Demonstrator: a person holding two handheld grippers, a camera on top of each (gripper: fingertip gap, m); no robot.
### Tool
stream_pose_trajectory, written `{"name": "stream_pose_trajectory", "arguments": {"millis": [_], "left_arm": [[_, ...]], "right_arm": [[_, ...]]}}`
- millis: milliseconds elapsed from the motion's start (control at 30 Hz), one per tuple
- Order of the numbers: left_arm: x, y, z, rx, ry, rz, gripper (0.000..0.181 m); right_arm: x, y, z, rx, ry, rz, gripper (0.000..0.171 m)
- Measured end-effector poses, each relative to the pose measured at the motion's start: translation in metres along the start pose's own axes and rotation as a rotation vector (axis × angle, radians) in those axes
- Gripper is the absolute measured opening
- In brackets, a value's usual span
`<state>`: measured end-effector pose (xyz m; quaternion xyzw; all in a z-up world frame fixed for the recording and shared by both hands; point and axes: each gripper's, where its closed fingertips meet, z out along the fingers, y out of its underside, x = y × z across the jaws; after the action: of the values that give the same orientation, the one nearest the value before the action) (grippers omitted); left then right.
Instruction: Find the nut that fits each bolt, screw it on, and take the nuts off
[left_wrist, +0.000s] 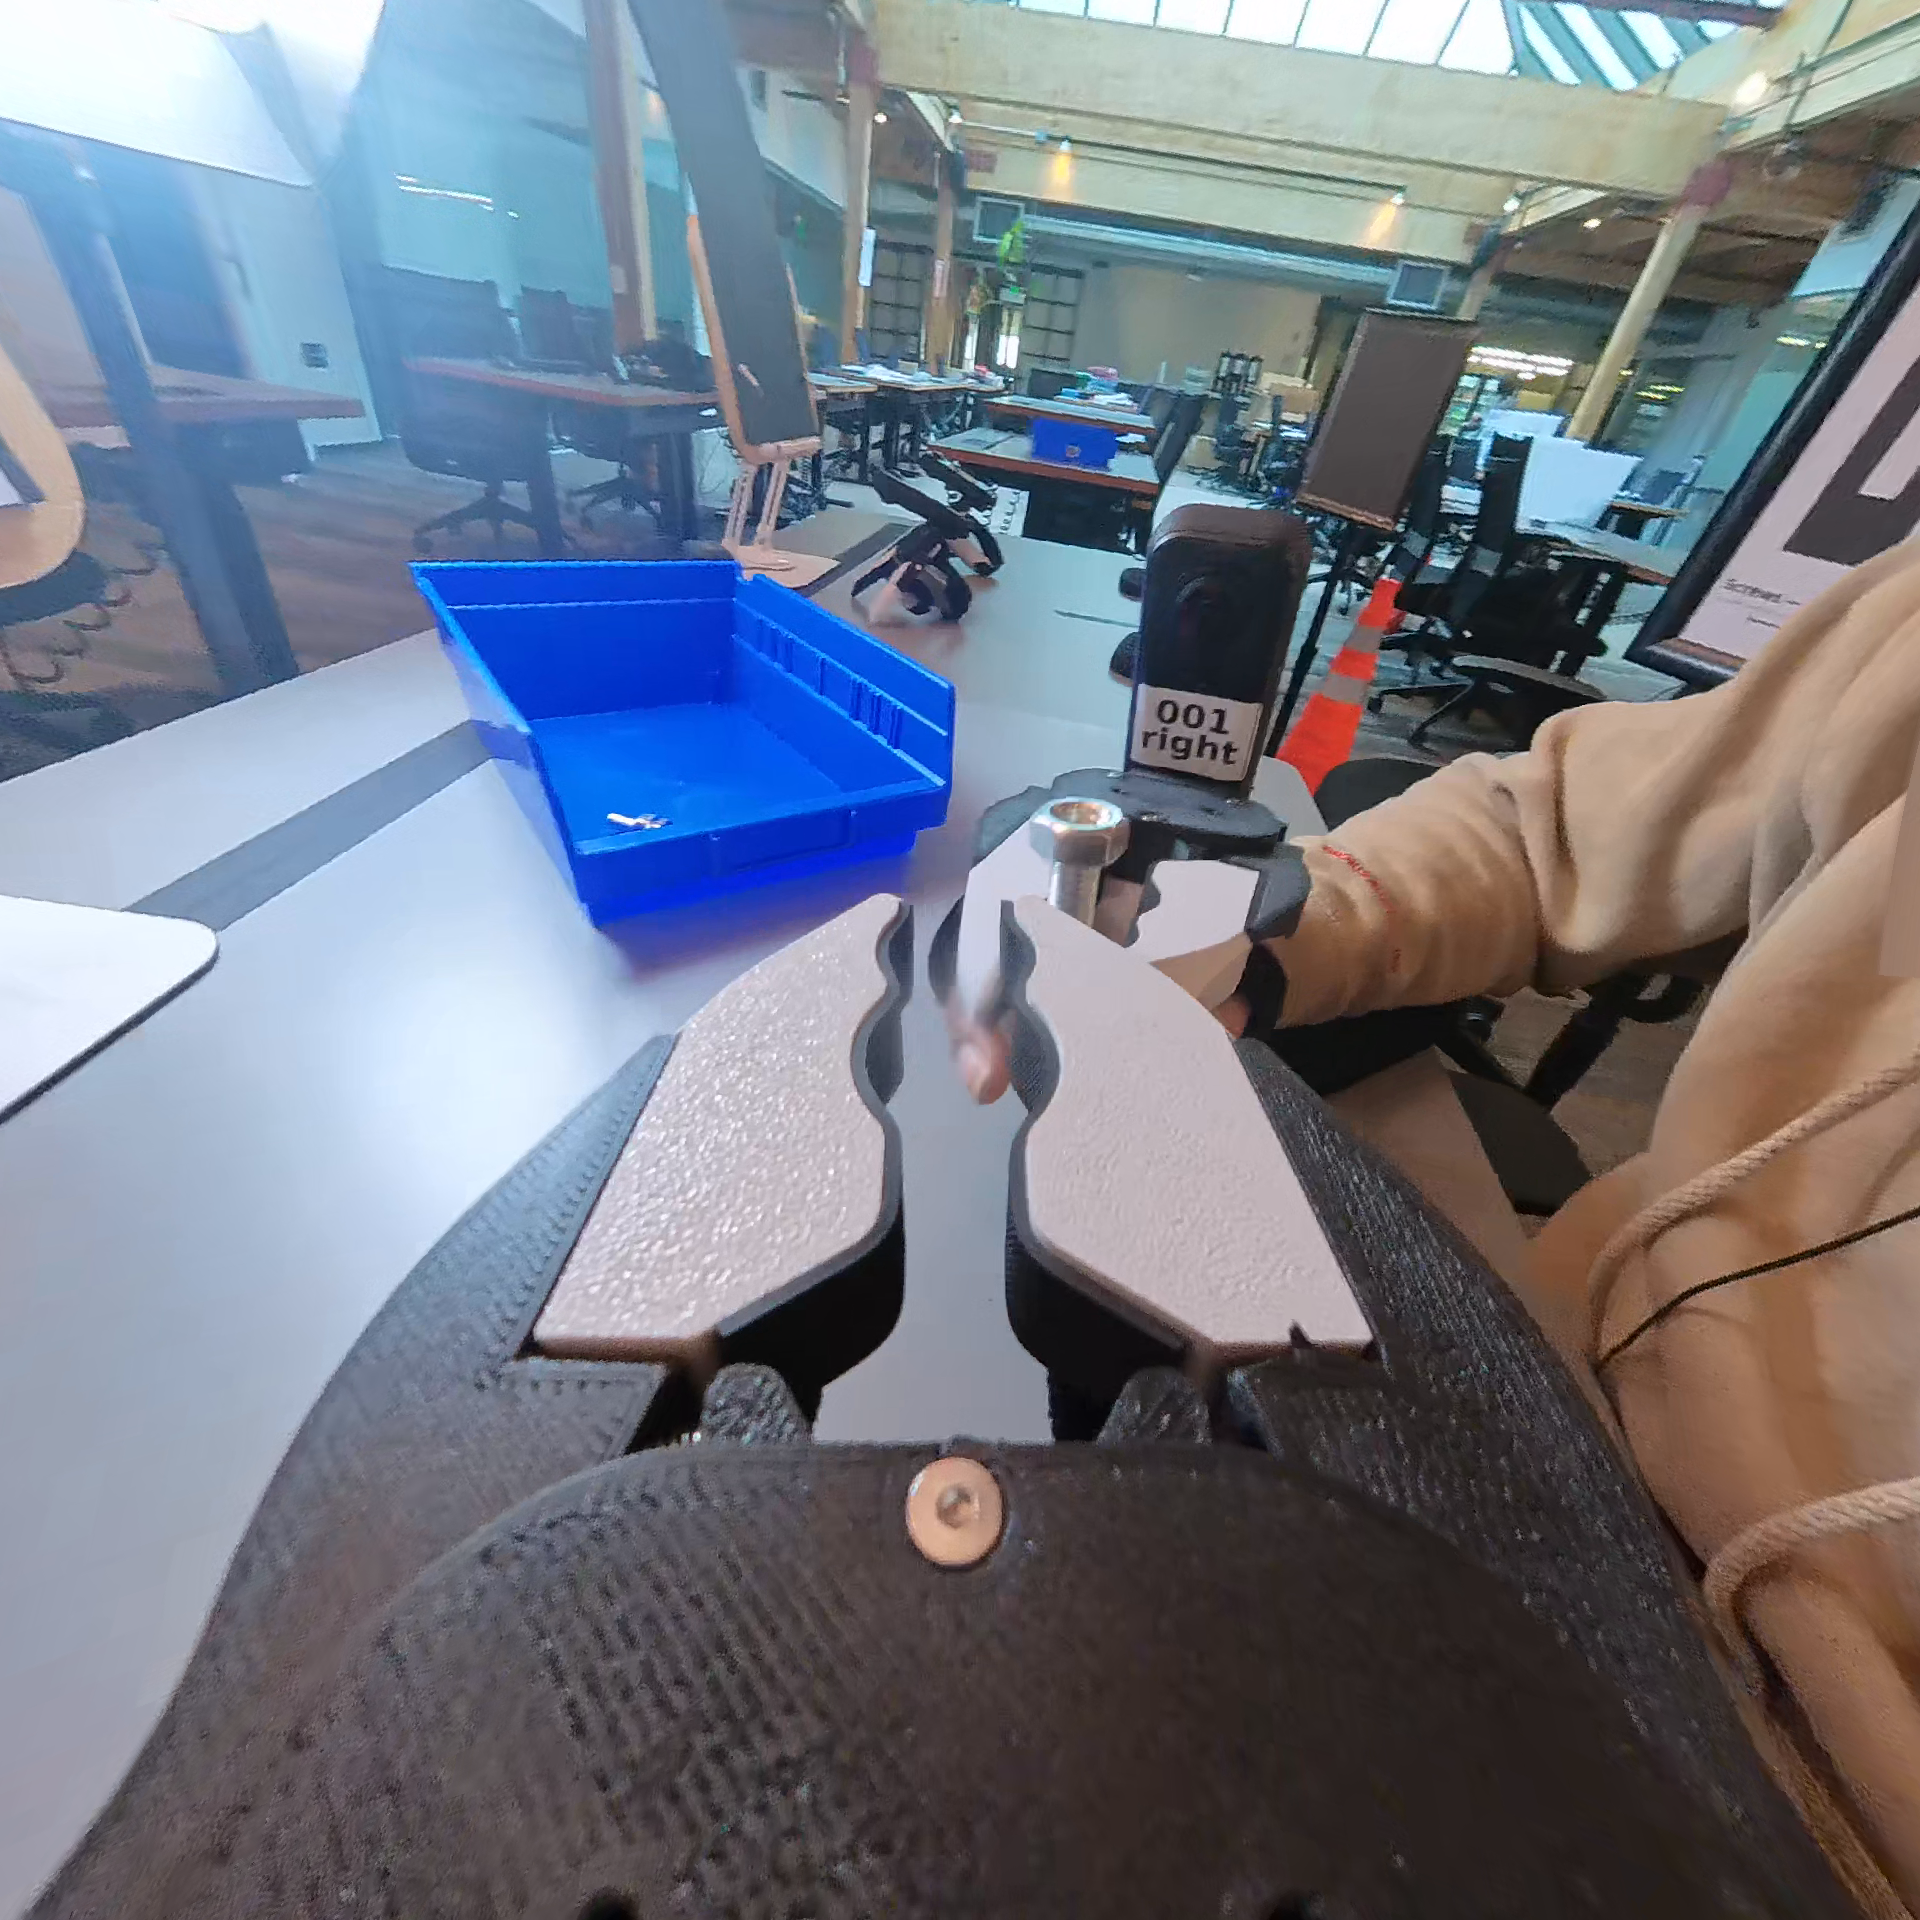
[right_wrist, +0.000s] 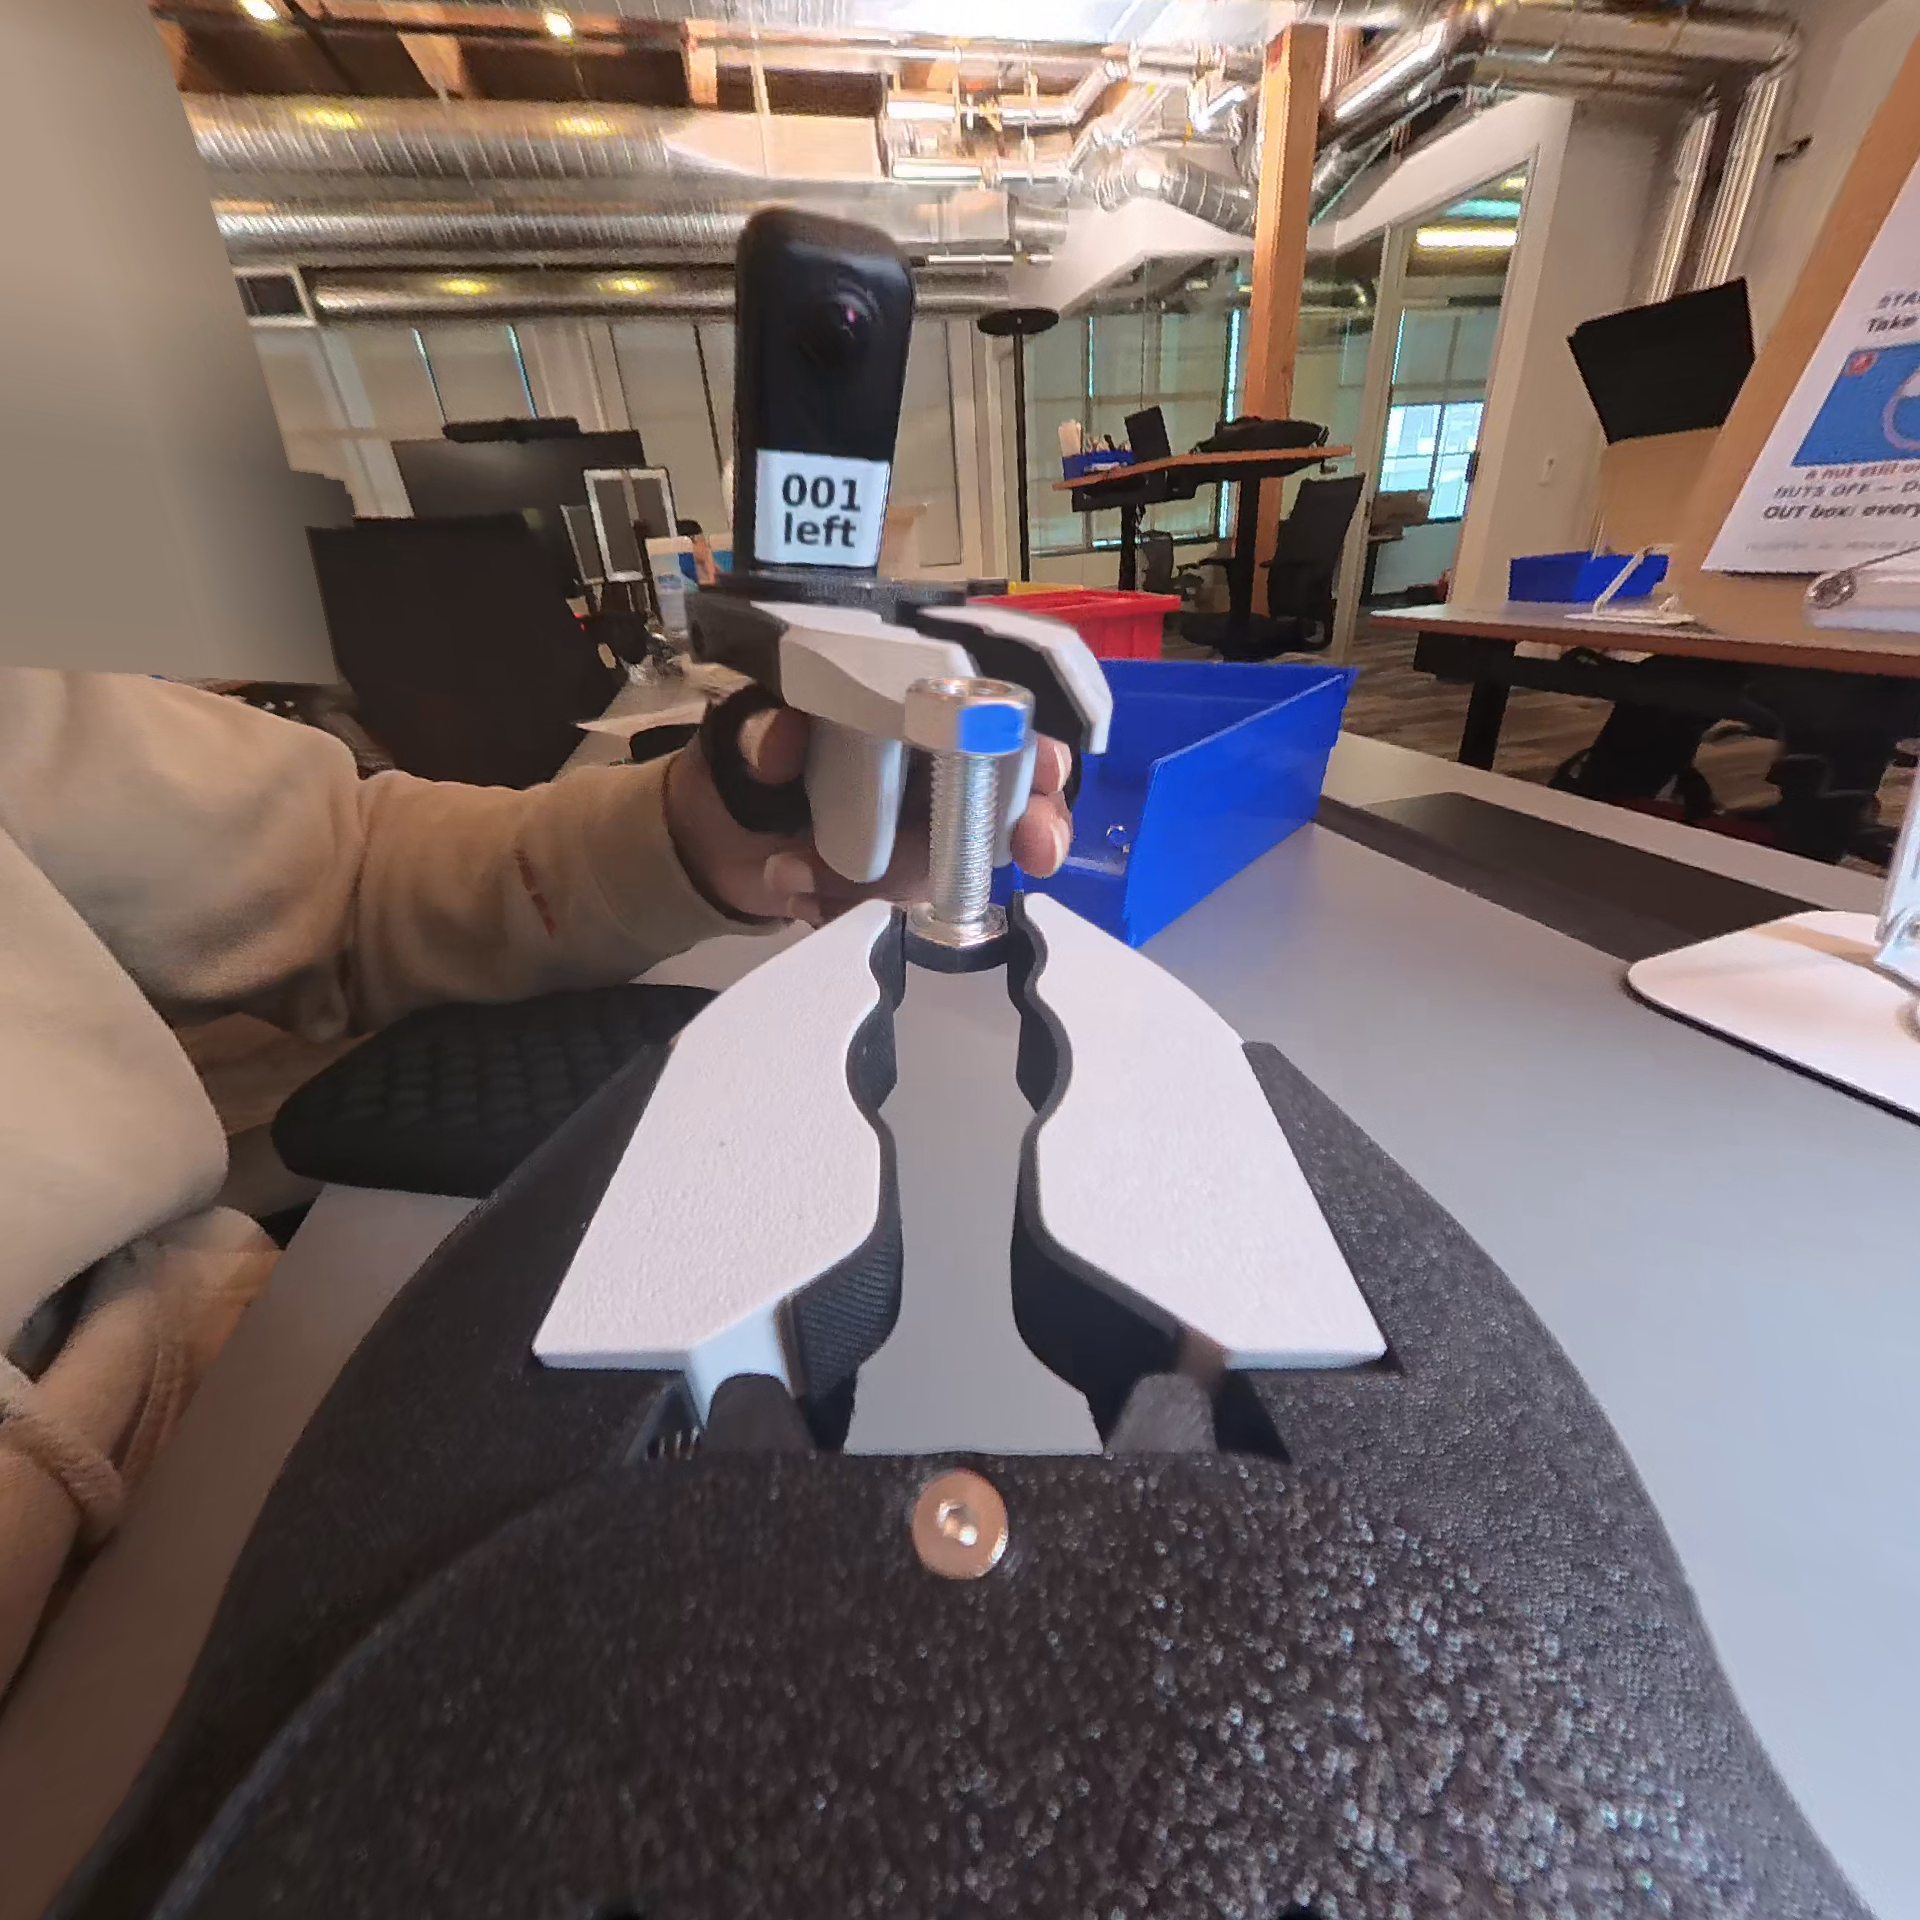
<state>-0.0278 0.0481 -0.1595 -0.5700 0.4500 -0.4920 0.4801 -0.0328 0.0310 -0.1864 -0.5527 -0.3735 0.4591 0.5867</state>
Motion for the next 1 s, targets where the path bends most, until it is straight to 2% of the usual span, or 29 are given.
{"name": "stream_pose_trajectory", "arguments": {"millis": [233,300,400,433,500,667,767,800,900,1000], "left_arm": [[0.016,-0.004,-0.001,0.076,0.072,-0.022,0.032],[0.013,-0.004,-0.002,0.081,0.048,-0.019,0.029],[-0.004,-0.006,-0.015,0.134,-0.028,-0.04,0.011],[-0.011,-0.005,-0.019,0.139,-0.057,-0.066,0.011],[-0.015,-0.002,-0.024,0.147,-0.058,-0.101,0.014],[0.01,-0.007,-0.019,0.173,0.032,-0.062,0.032],[0.002,-0.004,-0.022,0.164,0.004,-0.07,0.026],[-0.007,-0.004,-0.025,0.166,-0.036,-0.096,0.01],[-0.017,-0.001,-0.028,0.165,-0.053,-0.127,0.016],[0.002,-0.001,-0.021,0.169,0.017,-0.077,0.028]], "right_arm": [[0.006,0.009,0.009,-0.043,0.034,0.018,0.019],[0.004,0.009,0.015,-0.053,0.043,0.005,0.019],[-0.002,0.0,0.018,-0.016,0.035,0.0,0.019],[-0.003,-0.003,0.018,-0.01,0.036,-0.001,0.018],[-0.002,-0.003,0.019,-0.011,0.045,0.0,0.019],[-0.003,0.006,0.029,-0.038,0.043,0.027,0.019],[-0.004,0.004,0.03,-0.022,0.031,0.03,0.019],[-0.005,0.002,0.028,-0.005,0.011,0.035,0.019],[-0.003,0.003,0.026,-0.005,0.014,0.031,0.019],[-0.001,0.01,0.027,-0.031,0.017,0.038,0.019]]}}
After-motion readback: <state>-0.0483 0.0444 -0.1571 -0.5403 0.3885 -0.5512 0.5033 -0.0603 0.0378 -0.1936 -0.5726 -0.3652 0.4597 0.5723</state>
